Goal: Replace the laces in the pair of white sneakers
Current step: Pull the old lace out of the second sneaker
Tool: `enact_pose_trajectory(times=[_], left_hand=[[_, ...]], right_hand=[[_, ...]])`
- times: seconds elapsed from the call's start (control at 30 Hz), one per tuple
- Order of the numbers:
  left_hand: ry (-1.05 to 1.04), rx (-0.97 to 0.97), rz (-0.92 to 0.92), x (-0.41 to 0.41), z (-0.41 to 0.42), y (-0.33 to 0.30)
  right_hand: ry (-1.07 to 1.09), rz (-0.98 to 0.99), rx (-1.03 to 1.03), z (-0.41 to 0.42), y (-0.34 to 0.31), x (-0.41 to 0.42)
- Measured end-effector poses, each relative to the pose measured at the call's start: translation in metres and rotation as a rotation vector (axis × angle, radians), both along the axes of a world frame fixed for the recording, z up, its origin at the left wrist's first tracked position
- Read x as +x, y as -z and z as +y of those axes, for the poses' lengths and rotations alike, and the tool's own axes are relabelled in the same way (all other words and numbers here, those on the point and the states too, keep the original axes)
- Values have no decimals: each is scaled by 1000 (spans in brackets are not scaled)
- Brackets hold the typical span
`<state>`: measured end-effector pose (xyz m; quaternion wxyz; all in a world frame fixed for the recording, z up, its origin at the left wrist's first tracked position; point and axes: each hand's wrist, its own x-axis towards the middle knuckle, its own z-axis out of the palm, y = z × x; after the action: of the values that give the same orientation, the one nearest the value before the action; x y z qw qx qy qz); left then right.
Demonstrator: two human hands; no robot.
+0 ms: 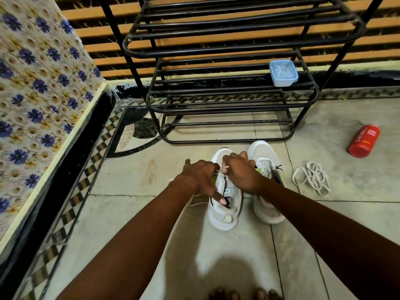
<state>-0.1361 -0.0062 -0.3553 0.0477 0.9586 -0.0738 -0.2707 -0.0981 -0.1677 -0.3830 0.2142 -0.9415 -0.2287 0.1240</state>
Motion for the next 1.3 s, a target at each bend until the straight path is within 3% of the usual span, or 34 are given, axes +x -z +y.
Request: enact_pose_trajectory(times=[0.07,0.1,0.13,0.17,0.27,0.33,0.4,0.5,0.57,0.63,0.7,0.73,0.77,0.83,0.87,0.97,1.03,1.1,1.17,1.27,1.3], left_hand=[[5,17,9,-1,-1,-1],[-1,20,14,-2,-1,-1],[-7,16,16,-2,-1,0],[-9,9,14,-2,-1,1],[-11,-12,10,-3,-1,4],[-3,-8,-1,-3,-3,5],[-5,3,-13,-3,-4,2],[-5,12,-22,-3,-5,3],[-9,11,-13,-3,-6,3],[-13,12,-4,-4,-7,3],[-19,11,2,-4,-9,2],[-23,9,4,-4,-10,2],[-25,8,2,-4,-10,2],[-27,9,-1,-5,-9,2],[-30,7,-3,-4,-9,2],[-33,6,-10,-3,-8,4],[-39,2,-6,-2,-10,4],[-37,4,1,-3,-11,2],[-37,-2,3,-4,-10,2],[-41,6,14,-5,-11,2],[-37,12,15,-5,-12,2]], right_hand=[[199,276,519,-2,0,-1],[283,378,706,-1,-3,-3],[313,415,752,0,-4,-3],[279,373,661,-1,-8,-2],[-70,-30,-152,-4,-16,3],[-140,-57,-278,-7,-13,10],[-69,69,-57,-7,-11,15],[318,371,786,-6,-22,13],[466,499,1014,-5,-28,12],[372,352,692,-7,-28,15],[143,47,93,-13,-24,21],[61,-27,-50,-16,-25,24],[-4,-42,-57,-18,-29,26],[-71,-7,106,-19,-36,26],[-18,60,289,-19,-40,23],[370,434,989,-24,-43,14],[480,499,1146,-29,-42,10],[473,530,1179,-33,-44,6],[313,389,943,-34,-41,3],[-163,3,216,-30,-30,3],[-247,-70,77,-27,-29,1]])
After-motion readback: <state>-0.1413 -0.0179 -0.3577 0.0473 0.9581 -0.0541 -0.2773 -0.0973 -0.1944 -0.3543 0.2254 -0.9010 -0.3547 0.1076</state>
